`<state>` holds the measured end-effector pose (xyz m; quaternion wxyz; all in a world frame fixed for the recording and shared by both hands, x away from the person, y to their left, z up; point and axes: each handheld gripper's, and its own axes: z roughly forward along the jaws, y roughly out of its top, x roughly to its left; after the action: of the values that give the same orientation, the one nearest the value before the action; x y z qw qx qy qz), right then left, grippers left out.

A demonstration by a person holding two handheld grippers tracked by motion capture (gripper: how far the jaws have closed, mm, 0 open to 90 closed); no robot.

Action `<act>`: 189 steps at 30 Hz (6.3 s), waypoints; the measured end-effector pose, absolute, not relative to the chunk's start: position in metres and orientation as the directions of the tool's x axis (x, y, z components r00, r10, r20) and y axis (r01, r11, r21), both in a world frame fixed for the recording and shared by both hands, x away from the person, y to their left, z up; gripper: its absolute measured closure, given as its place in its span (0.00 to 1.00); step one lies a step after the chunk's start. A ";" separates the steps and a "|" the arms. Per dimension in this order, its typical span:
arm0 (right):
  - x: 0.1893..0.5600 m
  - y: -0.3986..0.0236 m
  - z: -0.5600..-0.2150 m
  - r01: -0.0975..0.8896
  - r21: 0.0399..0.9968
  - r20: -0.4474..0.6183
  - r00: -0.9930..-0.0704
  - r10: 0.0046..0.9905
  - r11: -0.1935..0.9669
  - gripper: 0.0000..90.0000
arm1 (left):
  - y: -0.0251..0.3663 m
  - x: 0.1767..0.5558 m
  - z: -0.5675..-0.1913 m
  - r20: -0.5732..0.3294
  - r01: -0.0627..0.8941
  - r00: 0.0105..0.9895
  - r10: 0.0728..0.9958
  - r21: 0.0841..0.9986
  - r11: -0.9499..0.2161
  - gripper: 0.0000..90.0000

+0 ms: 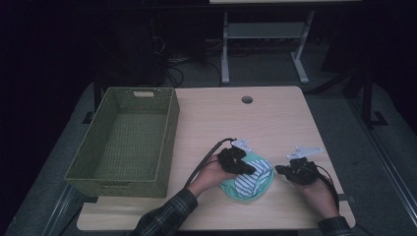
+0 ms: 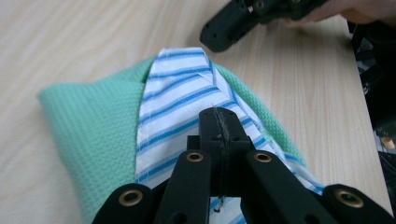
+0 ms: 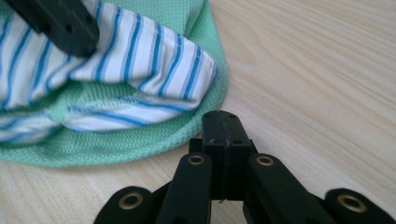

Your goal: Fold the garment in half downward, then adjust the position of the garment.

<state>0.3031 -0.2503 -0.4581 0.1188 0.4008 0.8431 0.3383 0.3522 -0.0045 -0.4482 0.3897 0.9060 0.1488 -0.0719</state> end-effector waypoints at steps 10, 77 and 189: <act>0.306 -0.252 -0.453 0.585 0.689 0.085 -0.652 0.753 0.429 1.00 | -0.003 0.350 -0.443 -0.239 0.327 0.945 0.223 0.686 -0.651 1.00; 0.354 -0.160 -0.450 0.488 0.735 0.096 -0.763 0.639 0.471 1.00 | 0.084 0.336 -0.440 -0.112 0.390 0.896 0.430 0.663 -0.639 0.71; 0.321 -0.258 -0.459 0.530 0.660 0.128 -0.778 0.616 0.533 1.00 | 0.095 0.323 -0.464 -0.005 0.380 0.886 0.464 0.583 -0.718 0.14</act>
<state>0.3209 -0.2577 -0.4587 0.0602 0.3279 0.8734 0.3549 0.3227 0.0953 -0.4639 0.2976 0.9242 0.2284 0.0710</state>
